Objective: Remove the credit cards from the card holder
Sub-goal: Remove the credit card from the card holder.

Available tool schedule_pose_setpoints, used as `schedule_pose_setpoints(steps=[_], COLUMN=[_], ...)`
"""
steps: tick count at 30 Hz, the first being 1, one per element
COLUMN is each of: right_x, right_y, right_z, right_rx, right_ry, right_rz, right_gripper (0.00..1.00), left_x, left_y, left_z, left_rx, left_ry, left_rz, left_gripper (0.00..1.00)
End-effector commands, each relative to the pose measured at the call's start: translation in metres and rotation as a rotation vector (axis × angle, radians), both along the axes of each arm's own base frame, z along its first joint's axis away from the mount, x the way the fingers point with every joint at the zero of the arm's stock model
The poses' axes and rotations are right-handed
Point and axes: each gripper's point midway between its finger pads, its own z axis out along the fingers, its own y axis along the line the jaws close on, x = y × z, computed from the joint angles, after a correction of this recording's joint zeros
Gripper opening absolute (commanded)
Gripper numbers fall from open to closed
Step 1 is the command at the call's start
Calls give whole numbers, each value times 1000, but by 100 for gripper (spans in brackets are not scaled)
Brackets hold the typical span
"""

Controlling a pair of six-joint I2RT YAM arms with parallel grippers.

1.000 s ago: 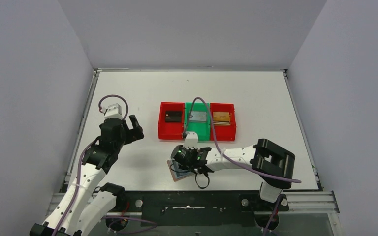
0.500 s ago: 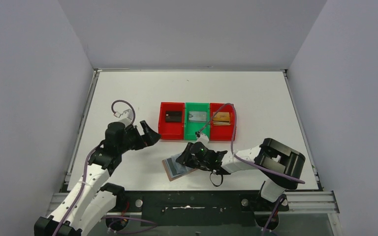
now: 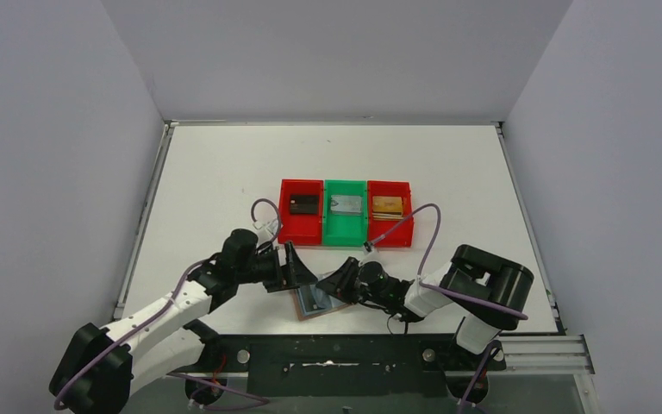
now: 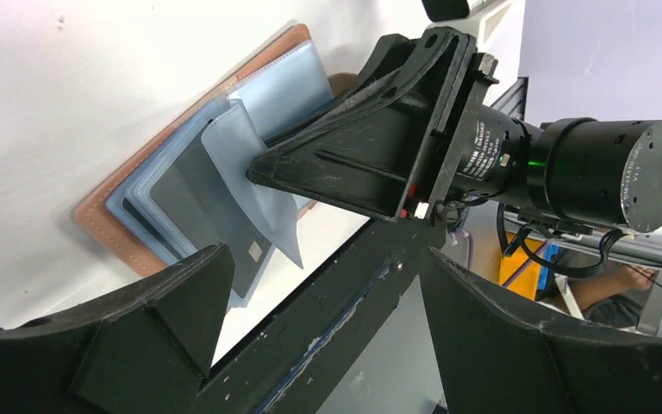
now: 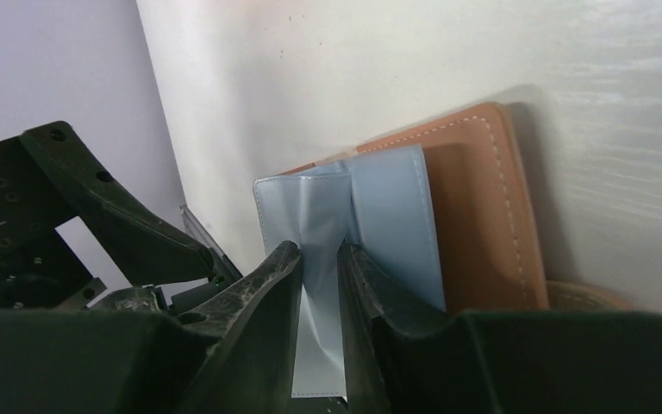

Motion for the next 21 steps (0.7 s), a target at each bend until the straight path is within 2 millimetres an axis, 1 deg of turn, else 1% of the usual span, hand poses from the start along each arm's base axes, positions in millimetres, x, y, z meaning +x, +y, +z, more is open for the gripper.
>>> schedule_pose_setpoints(steps=[1,4,6,11,13,16,18,21], right_x=[2,2,2,1,1,1,1,2], right_y=[-8,-8,-7,-7,-9,-9,-9,-9], right_z=[-5,-7,-7,-8,-11,-12,-12,-11], right_rx=[47,50,49,46,35,22,23,25], right_ry=[12,21,25,31,37,42,41,38], right_rz=[-47,-47,-44,-43,-47,-49,-48,-51], right_gripper=[24,25,25,25,25,25,25,25], left_x=[17,13,12,14,15,12,9,5], left_y=[-17,-20,-22,-28,-25,-20,-20,-26], left_z=[16,2,-4,-1,-8,-23,-29,-32], left_rx=[-35,-17,-12,-14,7,32,22,11], left_ry=[-65,-33,-18,-27,-11,44,64,72], left_rz=[38,34,33,35,60,98,102,81], left_gripper=[78,76,74,71,70,70,70,69])
